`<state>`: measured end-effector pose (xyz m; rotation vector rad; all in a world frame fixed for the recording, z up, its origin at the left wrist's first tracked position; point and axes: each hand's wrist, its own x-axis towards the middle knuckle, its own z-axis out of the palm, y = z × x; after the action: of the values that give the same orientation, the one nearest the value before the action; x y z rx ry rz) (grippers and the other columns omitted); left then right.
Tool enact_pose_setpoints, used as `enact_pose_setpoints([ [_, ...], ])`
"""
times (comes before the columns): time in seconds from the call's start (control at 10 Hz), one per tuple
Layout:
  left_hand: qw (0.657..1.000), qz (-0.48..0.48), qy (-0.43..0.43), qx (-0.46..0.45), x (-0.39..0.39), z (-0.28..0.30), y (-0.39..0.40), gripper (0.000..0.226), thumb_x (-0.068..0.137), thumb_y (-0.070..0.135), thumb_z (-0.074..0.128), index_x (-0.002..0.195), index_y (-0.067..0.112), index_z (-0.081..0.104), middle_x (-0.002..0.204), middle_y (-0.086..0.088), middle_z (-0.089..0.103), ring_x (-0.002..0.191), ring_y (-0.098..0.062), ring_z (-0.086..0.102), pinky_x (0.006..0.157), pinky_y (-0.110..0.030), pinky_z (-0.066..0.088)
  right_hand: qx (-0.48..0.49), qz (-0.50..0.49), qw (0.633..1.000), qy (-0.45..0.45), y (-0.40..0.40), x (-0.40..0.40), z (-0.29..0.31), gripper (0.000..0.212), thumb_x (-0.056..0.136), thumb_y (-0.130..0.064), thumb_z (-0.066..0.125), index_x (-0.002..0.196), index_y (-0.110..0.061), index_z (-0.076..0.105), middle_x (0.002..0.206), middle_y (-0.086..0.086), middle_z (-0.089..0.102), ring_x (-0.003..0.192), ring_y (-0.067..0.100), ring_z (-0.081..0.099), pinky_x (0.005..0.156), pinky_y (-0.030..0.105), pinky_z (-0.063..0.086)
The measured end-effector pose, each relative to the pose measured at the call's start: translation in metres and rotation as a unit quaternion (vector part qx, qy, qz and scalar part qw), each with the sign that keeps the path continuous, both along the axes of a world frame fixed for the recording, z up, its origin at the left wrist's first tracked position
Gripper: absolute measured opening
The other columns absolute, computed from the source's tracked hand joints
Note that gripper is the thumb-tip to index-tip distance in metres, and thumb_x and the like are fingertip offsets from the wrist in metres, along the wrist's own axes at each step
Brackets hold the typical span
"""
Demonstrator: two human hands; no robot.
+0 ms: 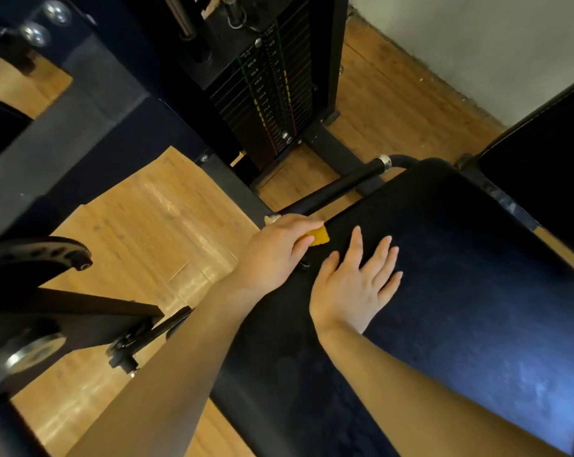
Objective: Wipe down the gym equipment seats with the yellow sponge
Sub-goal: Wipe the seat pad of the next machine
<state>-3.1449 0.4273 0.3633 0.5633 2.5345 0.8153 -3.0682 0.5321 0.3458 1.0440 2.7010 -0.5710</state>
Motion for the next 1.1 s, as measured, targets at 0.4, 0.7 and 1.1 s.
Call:
enact_pose_setpoints([
  [0.4,0.995,0.048,-0.084,0.0,0.023,0.026,-0.06,0.037,0.098,0.017,0.052,0.135,0.021,0.054,0.135,0.001,0.055,0.125,-0.012,0.049,0.104,-0.027,0.04,0.018,-0.007,1.0,0.002,-0.003,-0.003,0.0,0.052,0.098,-0.038,0.036,0.149,-0.03,0.028,0.16,0.013,0.012,0.148,0.03,0.003,0.118,0.051,0.005],
  [0.7,0.997,0.034,-0.062,0.016,0.015,0.014,-0.042,0.04,0.098,0.017,0.052,0.138,0.021,0.052,0.136,0.001,0.055,0.126,-0.011,0.047,0.101,-0.019,0.036,0.02,-0.007,1.0,-0.001,-0.004,-0.003,0.003,0.052,0.099,-0.037,0.035,0.149,-0.031,0.026,0.16,0.013,0.01,0.148,0.03,0.002,0.118,0.051,0.005],
  [1.1,0.995,0.07,-0.052,0.053,0.054,0.025,-0.099,0.034,0.096,0.008,0.053,0.129,0.018,0.06,0.124,0.004,0.058,0.117,-0.007,0.052,0.098,-0.014,0.039,0.025,-0.005,1.0,-0.002,-0.005,-0.003,0.003,0.052,0.099,-0.038,0.035,0.149,-0.032,0.025,0.16,0.012,0.01,0.148,0.03,0.002,0.118,0.051,0.007],
])
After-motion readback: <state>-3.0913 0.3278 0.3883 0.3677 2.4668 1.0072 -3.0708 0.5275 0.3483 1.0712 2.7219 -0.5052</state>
